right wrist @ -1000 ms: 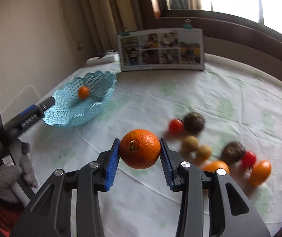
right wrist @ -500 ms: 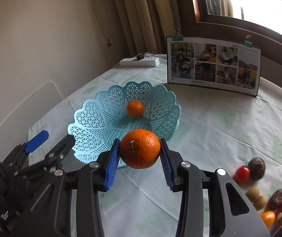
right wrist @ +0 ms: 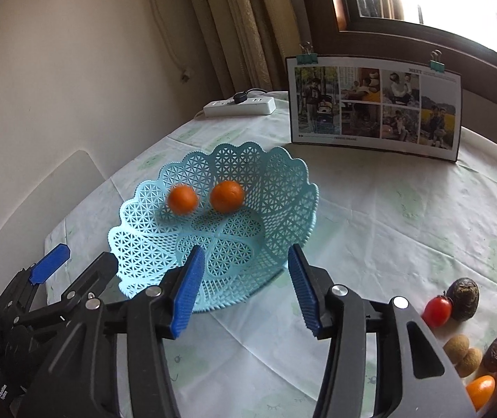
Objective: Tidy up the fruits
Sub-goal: 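Grasp another orange with the right tool while the left tool grasps a large orange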
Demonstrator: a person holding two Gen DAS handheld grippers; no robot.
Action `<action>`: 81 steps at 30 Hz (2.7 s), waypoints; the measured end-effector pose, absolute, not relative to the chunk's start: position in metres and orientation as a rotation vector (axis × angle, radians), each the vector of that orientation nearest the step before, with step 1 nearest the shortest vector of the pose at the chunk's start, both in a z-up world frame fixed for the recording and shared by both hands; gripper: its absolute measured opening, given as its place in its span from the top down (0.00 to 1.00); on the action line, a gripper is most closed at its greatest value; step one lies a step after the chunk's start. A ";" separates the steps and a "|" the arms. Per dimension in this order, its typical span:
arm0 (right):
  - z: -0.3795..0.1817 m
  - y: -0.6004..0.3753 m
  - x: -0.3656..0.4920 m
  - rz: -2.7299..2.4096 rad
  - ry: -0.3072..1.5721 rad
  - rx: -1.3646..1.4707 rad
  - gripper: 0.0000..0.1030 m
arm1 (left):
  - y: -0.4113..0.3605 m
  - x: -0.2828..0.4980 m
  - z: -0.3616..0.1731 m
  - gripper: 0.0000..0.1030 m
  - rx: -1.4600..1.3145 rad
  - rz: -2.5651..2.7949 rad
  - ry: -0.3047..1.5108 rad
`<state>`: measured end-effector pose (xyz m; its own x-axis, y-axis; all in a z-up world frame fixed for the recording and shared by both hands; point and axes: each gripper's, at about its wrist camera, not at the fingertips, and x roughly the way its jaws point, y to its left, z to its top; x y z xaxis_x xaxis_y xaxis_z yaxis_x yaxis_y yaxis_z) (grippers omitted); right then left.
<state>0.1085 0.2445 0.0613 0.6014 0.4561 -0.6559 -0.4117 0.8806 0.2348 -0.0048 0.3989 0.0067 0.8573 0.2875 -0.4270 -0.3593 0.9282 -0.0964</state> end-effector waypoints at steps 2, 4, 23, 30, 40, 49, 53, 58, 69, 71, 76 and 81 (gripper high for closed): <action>0.061 0.239 0.106 0.494 0.775 0.074 0.46 | 0.395 -0.003 0.008 0.04 -0.168 0.334 0.422; 0.060 0.232 0.103 0.480 0.770 0.082 0.45 | 0.391 -0.002 0.009 0.03 -0.161 0.326 0.423; 0.055 0.119 0.070 0.274 0.741 0.184 0.44 | 0.334 0.013 0.022 0.03 -0.069 0.218 0.433; 0.052 0.062 0.054 0.159 0.717 0.223 0.44 | 0.310 0.019 0.022 0.03 -0.029 0.175 0.446; 0.041 -0.008 0.033 0.025 0.725 0.238 0.44 | 0.266 0.026 0.020 0.03 0.025 0.090 0.472; 0.020 -0.035 0.024 -0.012 0.790 0.222 0.44 | 0.228 0.034 0.015 0.03 0.062 0.006 0.514; 0.010 -0.035 0.027 0.013 0.827 0.234 0.44 | 0.218 0.034 0.014 0.03 0.073 -0.020 0.526; 0.004 -0.031 0.033 0.017 0.855 0.208 0.44 | 0.213 0.040 0.010 0.03 0.058 -0.046 0.563; 0.002 -0.033 0.039 0.016 0.856 0.201 0.60 | 0.183 0.041 0.003 0.03 0.085 -0.169 0.623; 0.003 -0.035 0.038 0.013 0.852 0.217 0.60 | 0.174 0.043 0.001 0.03 0.089 -0.204 0.640; 0.005 -0.043 0.035 0.004 0.831 0.257 0.60 | 0.153 0.045 -0.004 0.03 0.103 -0.277 0.677; 0.006 -0.049 0.034 0.004 0.822 0.289 0.60 | 0.133 0.050 -0.011 0.03 0.101 -0.319 0.717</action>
<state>0.0341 -0.0493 0.0058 0.6828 0.1148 -0.7216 0.1082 0.9608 0.2552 0.0498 0.1330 -0.0112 0.7078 -0.2529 -0.6596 0.3213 0.9468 -0.0182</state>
